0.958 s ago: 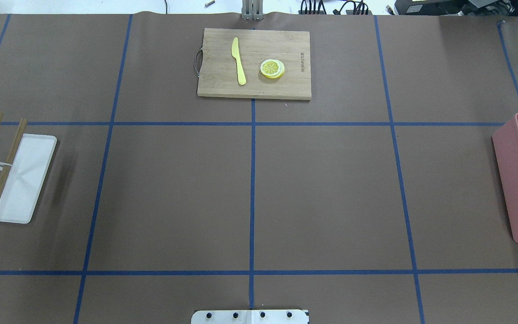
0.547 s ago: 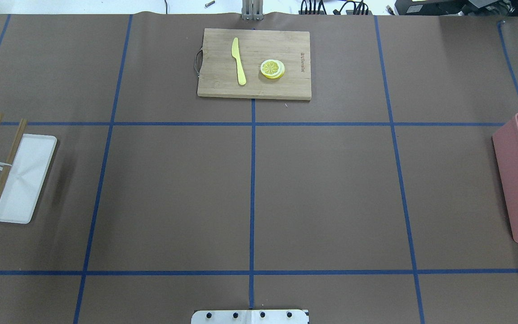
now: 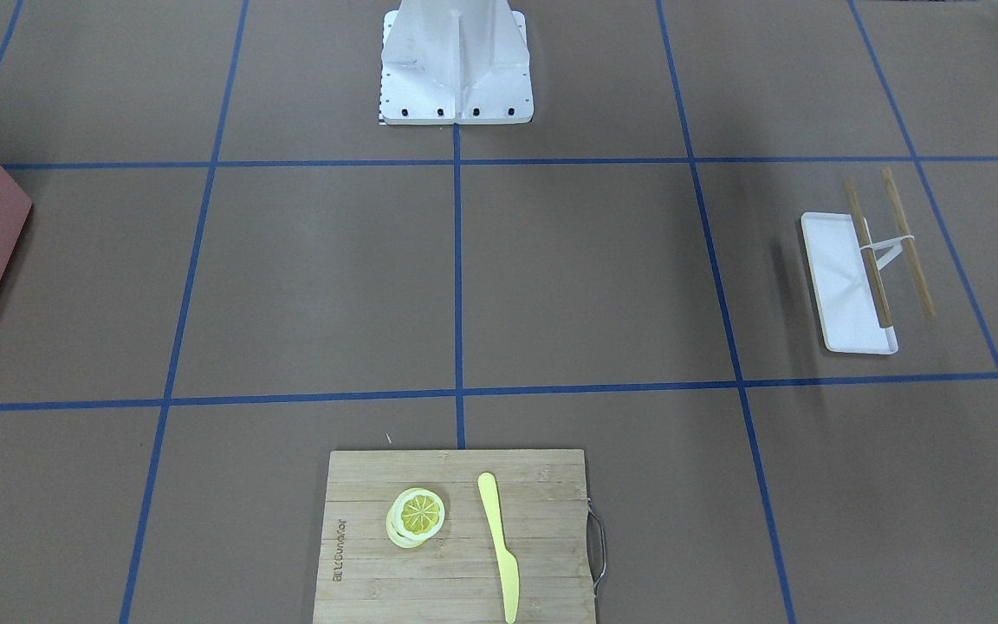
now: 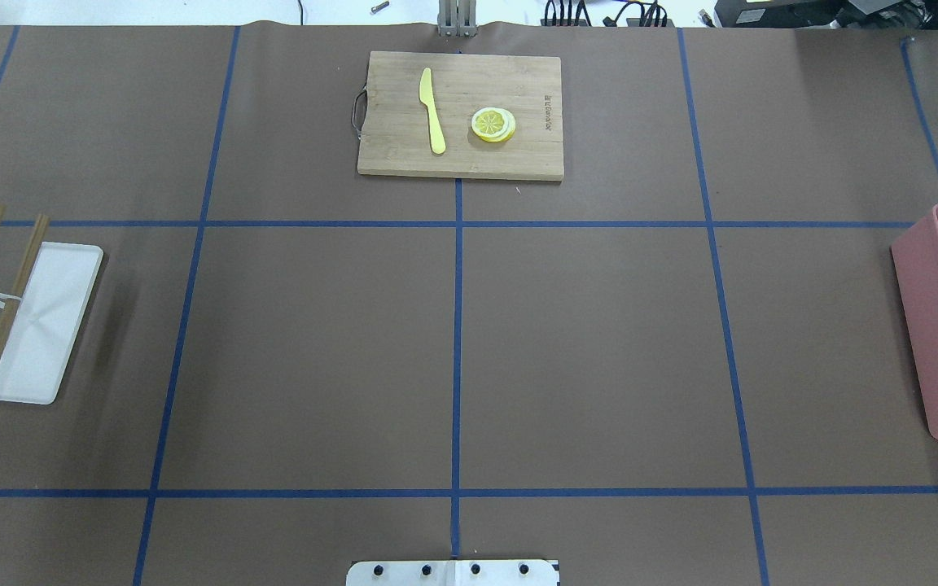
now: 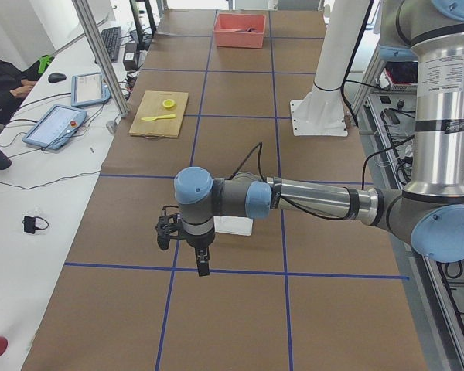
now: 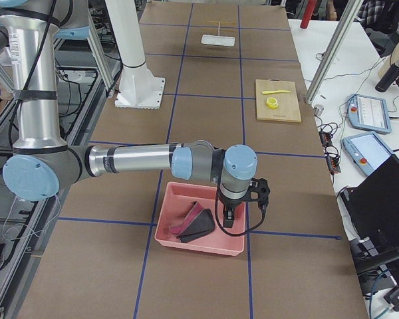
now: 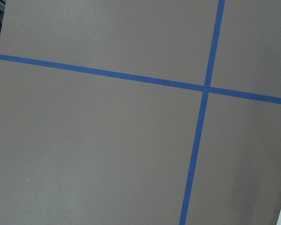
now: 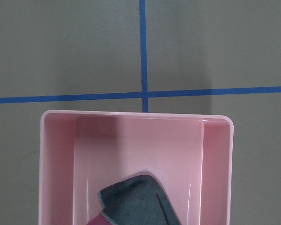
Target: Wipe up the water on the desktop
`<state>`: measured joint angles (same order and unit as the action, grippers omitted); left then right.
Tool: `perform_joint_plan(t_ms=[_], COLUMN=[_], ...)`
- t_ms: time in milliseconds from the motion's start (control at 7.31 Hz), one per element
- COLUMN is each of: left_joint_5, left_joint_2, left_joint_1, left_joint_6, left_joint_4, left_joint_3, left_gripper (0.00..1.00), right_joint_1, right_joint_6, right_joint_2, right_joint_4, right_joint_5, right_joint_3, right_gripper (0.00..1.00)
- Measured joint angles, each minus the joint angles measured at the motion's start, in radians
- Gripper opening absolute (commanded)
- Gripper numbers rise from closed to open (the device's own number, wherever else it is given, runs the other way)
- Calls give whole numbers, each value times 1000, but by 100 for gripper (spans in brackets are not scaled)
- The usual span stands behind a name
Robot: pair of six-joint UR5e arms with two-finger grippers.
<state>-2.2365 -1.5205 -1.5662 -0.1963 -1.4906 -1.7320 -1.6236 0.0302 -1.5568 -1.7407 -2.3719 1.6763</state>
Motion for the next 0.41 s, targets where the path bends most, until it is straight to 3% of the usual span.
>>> perform_joint_plan(t_ms=[410], left_joint_5=[0], left_joint_2=[-2], left_joint_1=[0], left_joint_6=[0], left_joint_4=[0], left_joint_3=[4], left_gripper=[99], right_joint_1=[1], right_joint_6=[-1], right_joint_2=[3], right_joint_4=[1], right_joint_5=[-1], right_joint_3=[6], right_gripper=[100])
